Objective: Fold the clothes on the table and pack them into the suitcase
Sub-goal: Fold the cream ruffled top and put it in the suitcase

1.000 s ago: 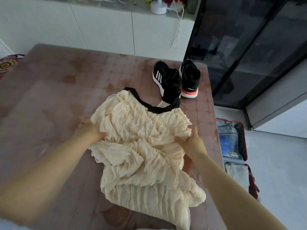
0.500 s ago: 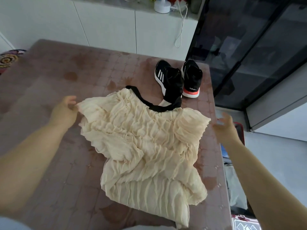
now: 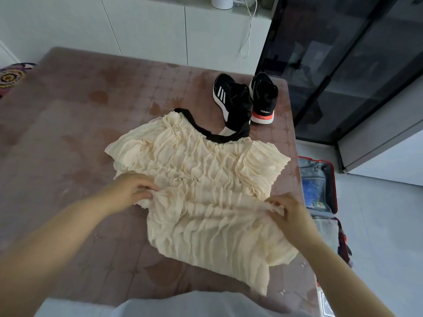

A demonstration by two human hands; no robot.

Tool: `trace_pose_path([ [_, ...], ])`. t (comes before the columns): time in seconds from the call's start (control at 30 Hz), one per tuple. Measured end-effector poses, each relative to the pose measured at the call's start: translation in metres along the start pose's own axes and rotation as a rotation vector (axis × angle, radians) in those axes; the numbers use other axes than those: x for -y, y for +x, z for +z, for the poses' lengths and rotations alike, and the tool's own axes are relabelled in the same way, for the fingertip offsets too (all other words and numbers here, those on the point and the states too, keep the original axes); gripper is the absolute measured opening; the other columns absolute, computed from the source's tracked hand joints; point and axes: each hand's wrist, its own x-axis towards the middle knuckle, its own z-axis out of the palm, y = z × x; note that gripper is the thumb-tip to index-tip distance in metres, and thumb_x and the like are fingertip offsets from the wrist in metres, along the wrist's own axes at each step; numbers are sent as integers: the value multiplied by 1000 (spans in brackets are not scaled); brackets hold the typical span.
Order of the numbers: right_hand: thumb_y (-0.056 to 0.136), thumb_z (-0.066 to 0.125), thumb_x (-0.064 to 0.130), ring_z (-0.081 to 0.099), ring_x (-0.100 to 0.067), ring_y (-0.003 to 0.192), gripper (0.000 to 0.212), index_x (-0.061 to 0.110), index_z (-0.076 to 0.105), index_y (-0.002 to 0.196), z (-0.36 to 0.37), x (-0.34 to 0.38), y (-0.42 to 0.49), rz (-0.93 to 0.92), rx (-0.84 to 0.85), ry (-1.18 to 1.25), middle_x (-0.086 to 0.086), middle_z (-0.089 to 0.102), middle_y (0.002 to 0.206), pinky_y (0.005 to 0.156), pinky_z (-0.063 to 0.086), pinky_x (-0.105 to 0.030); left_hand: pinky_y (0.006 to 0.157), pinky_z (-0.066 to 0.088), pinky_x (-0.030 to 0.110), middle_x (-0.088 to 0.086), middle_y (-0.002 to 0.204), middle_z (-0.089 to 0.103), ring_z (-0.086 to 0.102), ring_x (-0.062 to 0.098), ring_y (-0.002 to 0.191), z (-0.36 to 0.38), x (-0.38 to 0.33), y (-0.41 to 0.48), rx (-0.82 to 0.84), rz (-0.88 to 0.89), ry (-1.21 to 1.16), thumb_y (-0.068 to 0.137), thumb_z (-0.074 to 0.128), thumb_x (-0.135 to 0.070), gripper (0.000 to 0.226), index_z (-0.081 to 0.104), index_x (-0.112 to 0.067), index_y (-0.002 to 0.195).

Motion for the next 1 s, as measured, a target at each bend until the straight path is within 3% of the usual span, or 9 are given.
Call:
trace_pose_path([
  [0.17,80,71,11,51,-23,97,29,13,62,108,-3,-14,-15,-5,-350,-55,-4,49,108,88,44,-36,84,39,15,-13,89,65,57,2,88,-20,18,-32,-59,-130,-221,81,69,-19,33,62,-51,84],
  [0.33,65,53,71,36,-11,115,68,37,51,123,32,-22,-48,-109,274,-283,18,38,123,107,28,-35,94,31,12,-43,105,56,45,-24,106,-7,26,-59,-33,-158,-345,86,64,-22,7,64,-20,93],
  [0.4,69,60,64,28,-11,124,64,38,48,126,46,-31,-55,-63,397,-324,18,30,131,110,22,-31,80,38,9,-30,86,66,55,-19,84,-9,17,-66,-96,-146,-533,81,64,-26,10,61,-17,82],
  [0.5,78,70,38,47,-18,111,20,25,66,94,50,-35,-59,-131,239,-242,9,52,122,96,37,-30,68,42,13,-9,73,65,55,2,70,-16,10,-75,-72,-137,-686,63,63,-41,35,57,-14,85],
  [0.67,90,57,31,58,-5,76,11,25,54,82,45,-14,-70,-67,445,-95,10,64,83,71,48,-26,76,41,12,-33,98,58,56,-3,86,-10,26,-88,327,-124,-167,66,53,-40,33,61,-56,94],
  [0.77,93,51,32,52,-3,73,10,28,47,86,42,-5,-75,-59,541,-181,15,59,80,68,42,-18,73,32,10,-29,71,55,42,1,72,-1,34,-86,536,-86,260,81,52,-20,38,50,-50,60],
  [0.83,92,54,33,52,-1,72,9,29,50,85,40,1,-74,-26,589,-177,19,55,76,67,42,-16,79,30,8,-21,77,54,42,2,81,-1,36,-85,617,-67,456,80,48,-28,23,52,-48,70],
  [0.9,89,58,35,56,1,72,9,32,55,81,35,4,-65,13,563,-89,19,60,76,69,47,-16,88,34,10,-19,101,55,45,2,95,-4,34,-81,655,-115,477,76,49,-33,30,58,-45,102],
  [1.0,91,57,30,55,1,70,9,31,57,82,24,7,-30,-3,274,-46,16,59,77,65,45,-23,77,38,7,-17,97,58,53,2,92,-20,22,-63,445,-207,136,84,58,-12,26,62,-36,94],
])
